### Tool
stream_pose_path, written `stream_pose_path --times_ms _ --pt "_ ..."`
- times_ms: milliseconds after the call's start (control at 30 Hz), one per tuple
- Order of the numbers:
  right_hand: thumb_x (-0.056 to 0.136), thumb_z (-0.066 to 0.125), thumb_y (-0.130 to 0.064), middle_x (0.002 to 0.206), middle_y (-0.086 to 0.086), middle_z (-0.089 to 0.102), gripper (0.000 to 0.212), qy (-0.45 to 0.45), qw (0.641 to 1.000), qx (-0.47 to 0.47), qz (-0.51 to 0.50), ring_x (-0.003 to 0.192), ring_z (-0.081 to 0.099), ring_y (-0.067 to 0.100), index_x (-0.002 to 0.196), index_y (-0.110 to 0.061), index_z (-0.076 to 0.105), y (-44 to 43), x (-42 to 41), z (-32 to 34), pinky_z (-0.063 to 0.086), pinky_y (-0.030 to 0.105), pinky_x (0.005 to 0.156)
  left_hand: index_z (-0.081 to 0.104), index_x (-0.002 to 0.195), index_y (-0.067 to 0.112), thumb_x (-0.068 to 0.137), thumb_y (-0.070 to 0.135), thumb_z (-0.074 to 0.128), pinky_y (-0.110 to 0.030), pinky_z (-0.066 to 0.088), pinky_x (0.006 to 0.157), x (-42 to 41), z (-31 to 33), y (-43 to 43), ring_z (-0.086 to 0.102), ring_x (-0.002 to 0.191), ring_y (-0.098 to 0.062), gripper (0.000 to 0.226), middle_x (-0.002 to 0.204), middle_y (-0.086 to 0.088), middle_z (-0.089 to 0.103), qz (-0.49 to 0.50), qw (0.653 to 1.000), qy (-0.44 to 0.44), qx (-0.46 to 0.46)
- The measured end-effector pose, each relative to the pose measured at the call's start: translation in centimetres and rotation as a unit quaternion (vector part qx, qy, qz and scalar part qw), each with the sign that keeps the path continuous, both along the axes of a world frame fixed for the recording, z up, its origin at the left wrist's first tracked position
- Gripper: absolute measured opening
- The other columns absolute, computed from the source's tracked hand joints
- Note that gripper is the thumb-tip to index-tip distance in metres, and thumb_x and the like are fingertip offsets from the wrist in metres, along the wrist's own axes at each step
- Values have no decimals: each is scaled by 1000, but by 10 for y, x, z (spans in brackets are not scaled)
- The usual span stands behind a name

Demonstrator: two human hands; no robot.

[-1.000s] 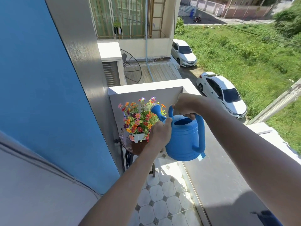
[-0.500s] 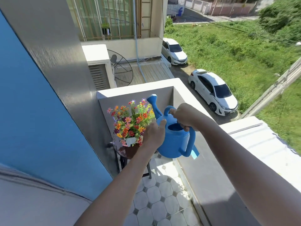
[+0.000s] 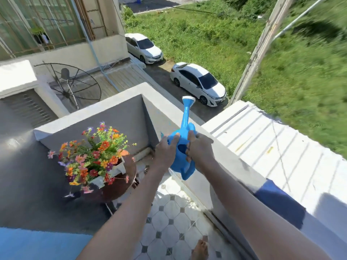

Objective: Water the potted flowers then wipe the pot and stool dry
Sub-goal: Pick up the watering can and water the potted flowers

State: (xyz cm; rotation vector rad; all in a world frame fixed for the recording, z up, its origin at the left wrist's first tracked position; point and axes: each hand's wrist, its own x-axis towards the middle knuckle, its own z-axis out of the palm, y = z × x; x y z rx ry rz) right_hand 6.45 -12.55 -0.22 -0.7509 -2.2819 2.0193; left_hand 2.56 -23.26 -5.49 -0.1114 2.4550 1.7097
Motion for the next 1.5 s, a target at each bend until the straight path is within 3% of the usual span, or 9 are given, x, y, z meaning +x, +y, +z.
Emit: stream_pose_path --times_ms 200,400,500,667,900,1100,1300,1400,1500 --pt "96 39 -37 59 6 50 35 -11 984 -48 -171 45 48 19 93 -5 54 79 8 -23 43 32 49 70 98 29 83 53 57 -40 53 92 -18 -25 107 68 96 -20 31 96 3 74 -121 987 -66 78" --pt "90 42 -40 83 10 49 31 -5 966 -42 -255 71 52 27 97 -10 43 146 13 -52 53 38 65 69 97 16 86 65 50 -43 51 74 -21 -49 198 56 76 -16 53 81 -2 66 -247 965 -73 39" --pt "102 40 -31 70 4 45 30 -34 950 -121 -287 60 49 19 107 -2 46 177 9 -64 42 17 44 72 104 22 92 56 49 -35 52 81 -20 -54 229 65 86 -18 43 93 3 73 -259 962 -82 36" --pt "103 37 -37 59 3 41 30 -29 917 -184 -353 43 40 13 100 -9 46 209 7 -82 35 24 41 73 101 25 91 56 48 -41 52 90 -28 -79 265 67 90 -15 41 97 6 74 -295 953 -74 8" --pt "100 37 -41 58 1 45 28 -30 914 -193 -356 44 42 16 83 -19 43 218 2 -99 38 30 49 73 95 26 94 49 49 -32 52 79 -33 -88 277 66 81 -11 34 89 2 75 -287 955 -78 18" --pt "102 35 -39 57 2 41 28 -29 917 -212 -337 38 38 15 88 -16 42 217 15 -101 36 29 45 69 106 25 98 44 47 -18 47 74 -24 -87 275 63 84 -5 30 96 9 70 -283 957 -61 7" --pt "94 40 -51 58 2 50 36 -27 937 -190 -291 45 49 19 87 -15 46 215 26 -101 49 45 66 69 110 23 96 47 47 -24 50 77 -21 -86 271 66 91 -13 35 97 6 72 -284 957 -56 -26" --pt "88 45 -56 71 8 62 43 -36 958 -148 -243 57 61 22 89 -14 55 231 39 -96 53 41 67 69 104 20 93 43 53 -32 52 86 -26 -75 275 66 95 -18 30 96 5 71 -255 966 -16 -43" --pt "96 50 -40 82 10 66 33 -26 966 -75 -244 58 66 16 96 -9 60 260 64 -91 51 30 54 67 108 17 93 40 55 -26 48 88 -26 -34 288 61 100 -9 30 103 6 68 -197 977 73 -48"
